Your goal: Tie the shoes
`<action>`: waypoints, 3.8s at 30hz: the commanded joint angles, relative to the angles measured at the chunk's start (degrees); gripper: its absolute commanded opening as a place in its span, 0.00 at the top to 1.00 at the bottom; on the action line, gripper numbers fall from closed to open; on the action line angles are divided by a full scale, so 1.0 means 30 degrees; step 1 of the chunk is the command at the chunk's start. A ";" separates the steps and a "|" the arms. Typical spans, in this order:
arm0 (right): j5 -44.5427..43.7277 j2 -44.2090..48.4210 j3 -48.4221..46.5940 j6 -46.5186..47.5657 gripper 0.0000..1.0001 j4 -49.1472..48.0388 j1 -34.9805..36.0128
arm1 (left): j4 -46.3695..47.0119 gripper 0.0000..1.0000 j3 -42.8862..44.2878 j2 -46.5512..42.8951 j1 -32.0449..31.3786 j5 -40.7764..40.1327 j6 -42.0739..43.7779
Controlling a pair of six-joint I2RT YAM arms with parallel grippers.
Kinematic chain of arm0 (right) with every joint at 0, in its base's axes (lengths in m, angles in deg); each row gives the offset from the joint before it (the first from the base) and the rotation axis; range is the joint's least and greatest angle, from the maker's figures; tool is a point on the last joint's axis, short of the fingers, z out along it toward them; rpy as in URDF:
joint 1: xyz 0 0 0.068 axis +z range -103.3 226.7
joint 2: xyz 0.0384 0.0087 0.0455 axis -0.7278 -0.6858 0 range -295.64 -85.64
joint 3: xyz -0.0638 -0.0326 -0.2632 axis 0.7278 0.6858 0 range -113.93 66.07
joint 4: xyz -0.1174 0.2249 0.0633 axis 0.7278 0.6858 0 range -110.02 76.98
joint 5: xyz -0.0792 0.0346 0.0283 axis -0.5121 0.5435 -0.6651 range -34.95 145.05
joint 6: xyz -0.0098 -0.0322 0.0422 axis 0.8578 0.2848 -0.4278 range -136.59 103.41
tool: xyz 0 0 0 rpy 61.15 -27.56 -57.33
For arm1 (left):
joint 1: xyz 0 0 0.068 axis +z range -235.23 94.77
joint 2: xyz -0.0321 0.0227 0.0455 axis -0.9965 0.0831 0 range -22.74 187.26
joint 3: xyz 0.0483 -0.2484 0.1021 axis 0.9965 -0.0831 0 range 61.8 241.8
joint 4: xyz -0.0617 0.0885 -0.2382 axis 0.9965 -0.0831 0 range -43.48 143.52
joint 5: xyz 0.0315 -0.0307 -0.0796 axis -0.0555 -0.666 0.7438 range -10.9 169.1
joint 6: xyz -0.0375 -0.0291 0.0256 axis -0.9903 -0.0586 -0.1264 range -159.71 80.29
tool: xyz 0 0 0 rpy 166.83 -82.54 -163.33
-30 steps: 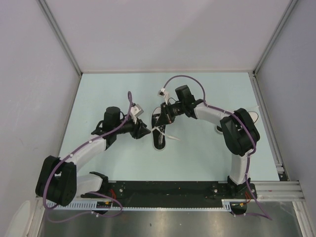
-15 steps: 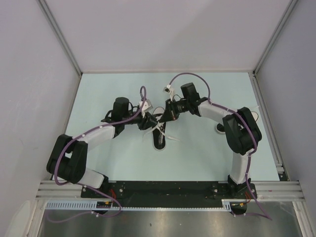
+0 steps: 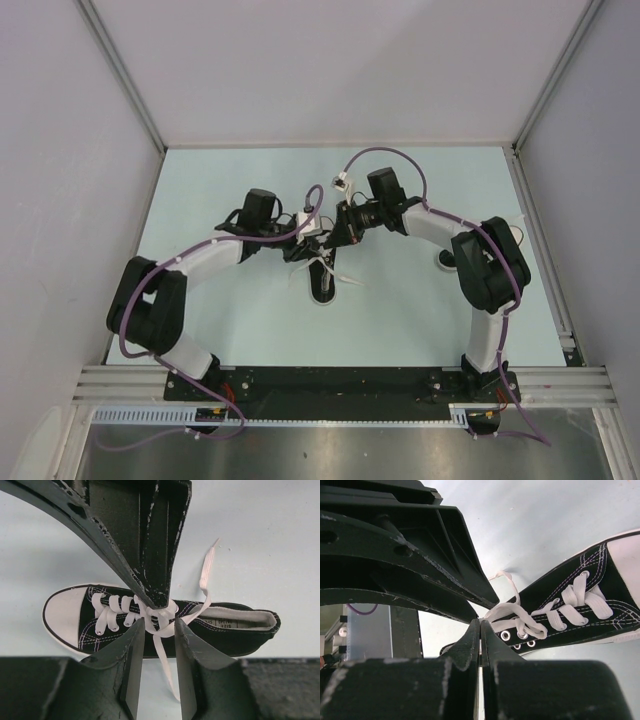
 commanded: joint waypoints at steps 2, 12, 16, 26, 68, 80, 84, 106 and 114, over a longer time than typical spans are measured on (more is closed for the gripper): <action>0.0487 0.0651 0.0011 0.0583 1.00 0.0102 -0.0136 | -0.0315 0.70 0.1027 0.0351 -0.0345 0.0910 0.1592; 0.0575 0.0622 -0.0018 0.0584 1.00 0.0190 -0.0108 | -0.0462 0.76 0.1350 0.0645 -0.0463 0.0676 0.1592; 0.0604 0.0651 -0.0018 0.0583 1.00 0.0248 -0.0078 | -0.0753 0.88 0.1613 0.0878 -0.0551 0.0762 0.1563; 0.0225 0.0535 -0.0018 0.0729 0.82 0.0482 -0.0078 | -0.0259 1.00 0.1497 -0.0642 -0.0522 0.1991 0.0365; -0.4260 0.2147 0.2970 0.3425 0.53 0.2037 0.1006 | -0.1399 1.00 -0.1843 -0.2403 0.1383 -0.0936 -0.4882; -0.3088 0.2029 0.2999 0.3834 0.56 0.2122 0.1328 | -0.1339 1.00 -0.1552 -0.1438 0.1383 -0.1697 -0.5527; -0.2998 0.2028 0.2999 0.4039 0.56 0.2182 0.1474 | -0.1662 1.00 -0.1229 -0.0997 0.1383 -0.2019 -0.5732; -0.4083 0.1881 0.2970 0.4305 1.00 0.2387 0.1329 | -0.2512 1.00 -0.0847 -0.0293 0.1383 -0.2548 -0.5440; -0.4579 0.3346 0.3000 0.2753 1.00 0.1071 0.0450 | -0.2688 1.00 -0.1199 -0.0673 0.1383 -0.2577 -0.4649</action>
